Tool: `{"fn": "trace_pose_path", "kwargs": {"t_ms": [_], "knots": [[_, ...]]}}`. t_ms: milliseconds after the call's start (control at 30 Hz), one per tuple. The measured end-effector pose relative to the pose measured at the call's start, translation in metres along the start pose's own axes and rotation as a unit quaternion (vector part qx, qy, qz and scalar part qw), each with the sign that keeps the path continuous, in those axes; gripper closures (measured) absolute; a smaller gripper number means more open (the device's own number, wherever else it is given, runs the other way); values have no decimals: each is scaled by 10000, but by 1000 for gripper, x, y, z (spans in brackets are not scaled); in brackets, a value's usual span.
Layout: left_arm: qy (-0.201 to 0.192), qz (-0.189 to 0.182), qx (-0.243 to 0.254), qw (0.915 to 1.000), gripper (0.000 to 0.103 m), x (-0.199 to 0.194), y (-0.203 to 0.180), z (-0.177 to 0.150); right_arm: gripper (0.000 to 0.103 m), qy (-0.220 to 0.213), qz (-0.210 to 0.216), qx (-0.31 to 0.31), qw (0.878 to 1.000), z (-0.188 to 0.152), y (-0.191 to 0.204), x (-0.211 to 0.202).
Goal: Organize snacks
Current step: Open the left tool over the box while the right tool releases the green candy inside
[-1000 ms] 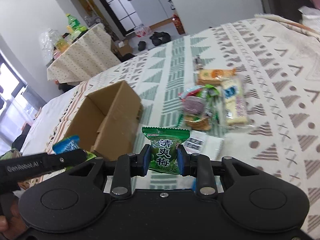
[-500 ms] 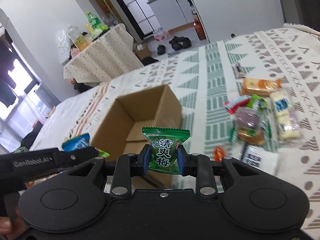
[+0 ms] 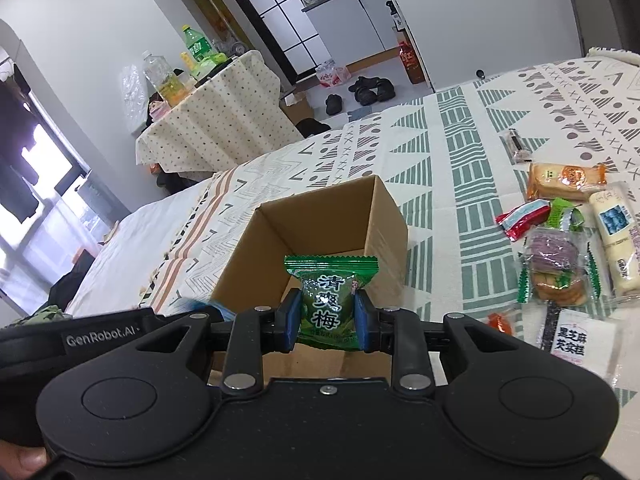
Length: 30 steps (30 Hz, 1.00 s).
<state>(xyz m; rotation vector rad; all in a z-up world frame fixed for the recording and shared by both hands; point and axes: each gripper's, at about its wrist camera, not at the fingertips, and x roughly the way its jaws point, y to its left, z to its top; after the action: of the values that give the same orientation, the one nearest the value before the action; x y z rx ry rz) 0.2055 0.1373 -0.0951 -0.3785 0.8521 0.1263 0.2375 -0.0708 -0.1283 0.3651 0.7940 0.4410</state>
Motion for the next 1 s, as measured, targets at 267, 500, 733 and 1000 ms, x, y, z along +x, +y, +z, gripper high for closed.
{"fn": "trace_pose_path", "kwargs": {"t_ms": [267, 500, 733, 1000], "knots": [[-34, 195, -105, 9997, 56, -9, 16, 1, 76, -7, 40, 14, 10000, 2, 8, 8], [-27, 390, -215, 9990, 38, -20, 24, -1, 71, 21, 308, -53, 9995, 4, 21, 9], [-40, 622, -117, 9980, 21, -29, 14, -7, 38, -125, 185, 62, 9997, 7, 14, -14], [-50, 627, -91, 9980, 11, -41, -4, -20, 19, -167, -265, -46, 9995, 2, -2, -50]]}}
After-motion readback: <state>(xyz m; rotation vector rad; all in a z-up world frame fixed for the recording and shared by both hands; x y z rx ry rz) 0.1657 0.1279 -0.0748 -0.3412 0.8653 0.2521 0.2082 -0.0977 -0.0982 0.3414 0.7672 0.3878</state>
